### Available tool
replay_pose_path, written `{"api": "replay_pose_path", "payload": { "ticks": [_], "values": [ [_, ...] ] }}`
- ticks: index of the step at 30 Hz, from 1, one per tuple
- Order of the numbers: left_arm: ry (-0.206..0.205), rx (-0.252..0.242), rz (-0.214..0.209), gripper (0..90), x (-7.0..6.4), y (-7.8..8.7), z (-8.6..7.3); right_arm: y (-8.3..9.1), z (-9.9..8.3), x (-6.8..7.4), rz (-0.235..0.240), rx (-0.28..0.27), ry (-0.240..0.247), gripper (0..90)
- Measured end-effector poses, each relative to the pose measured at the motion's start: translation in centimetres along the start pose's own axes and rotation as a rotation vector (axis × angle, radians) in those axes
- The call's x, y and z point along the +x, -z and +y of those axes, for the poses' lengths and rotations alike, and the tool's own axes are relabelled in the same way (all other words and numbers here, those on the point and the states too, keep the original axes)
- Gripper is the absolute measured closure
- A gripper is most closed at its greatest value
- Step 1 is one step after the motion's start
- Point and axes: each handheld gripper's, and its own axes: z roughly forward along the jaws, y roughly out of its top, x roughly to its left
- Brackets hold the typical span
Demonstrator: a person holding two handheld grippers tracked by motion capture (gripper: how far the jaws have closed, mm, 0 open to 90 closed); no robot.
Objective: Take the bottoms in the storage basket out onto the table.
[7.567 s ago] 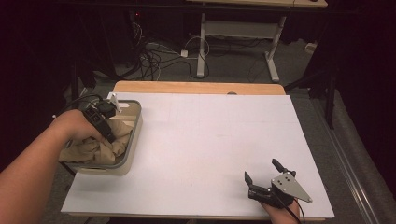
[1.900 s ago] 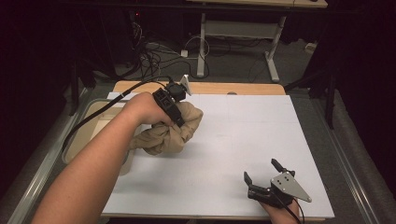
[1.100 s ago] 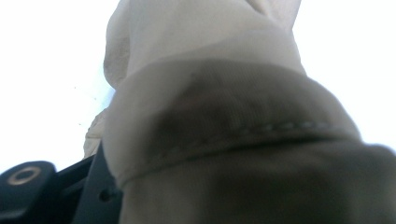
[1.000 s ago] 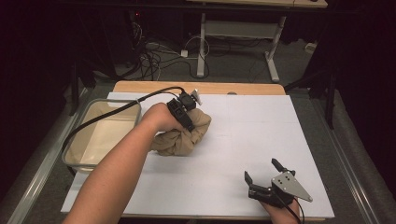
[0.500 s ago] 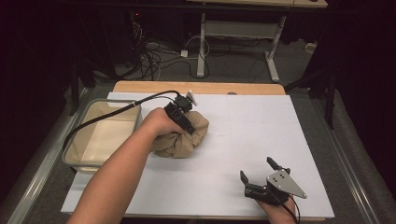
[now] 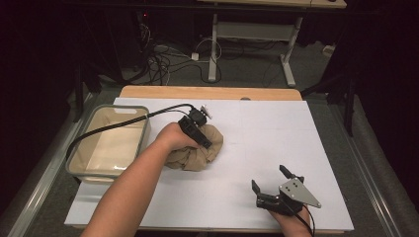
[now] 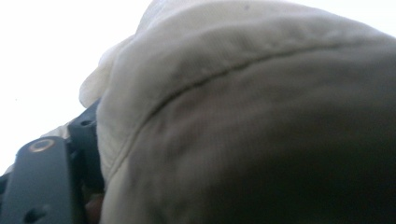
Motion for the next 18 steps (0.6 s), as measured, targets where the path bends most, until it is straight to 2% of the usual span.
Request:
{"api": "replay_pose_path", "payload": {
  "ticks": [1, 4, 11, 16, 18],
  "values": [
    [-0.013, -0.003, -0.001, 16.2, -0.1, -0.5, -0.1, -0.2, 0.1, 0.1, 0.003, -0.001, 0.001, 1.4],
    [-0.012, -0.008, -0.001, 14.8, -0.1, -1.0, -0.1, -0.3, 0.1, 0.1, 0.006, 0.001, 0.002, 1.4],
    [-0.022, -0.053, -0.006, 10.0, -0.4, -2.8, -0.4, -0.5, 0.1, 0.3, 0.016, 0.001, 0.009, 1.6],
    [-0.024, -0.062, -0.02, 8.3, -0.3, -3.0, -0.4, -0.5, 0.1, 0.2, 0.013, 0.0, 0.008, 1.6],
    [-0.03, -0.059, -0.023, 2.9, -0.3, -2.9, -0.4, -0.5, 0.1, 0.2, 0.012, 0.0, 0.008, 1.6]
  ]
}}
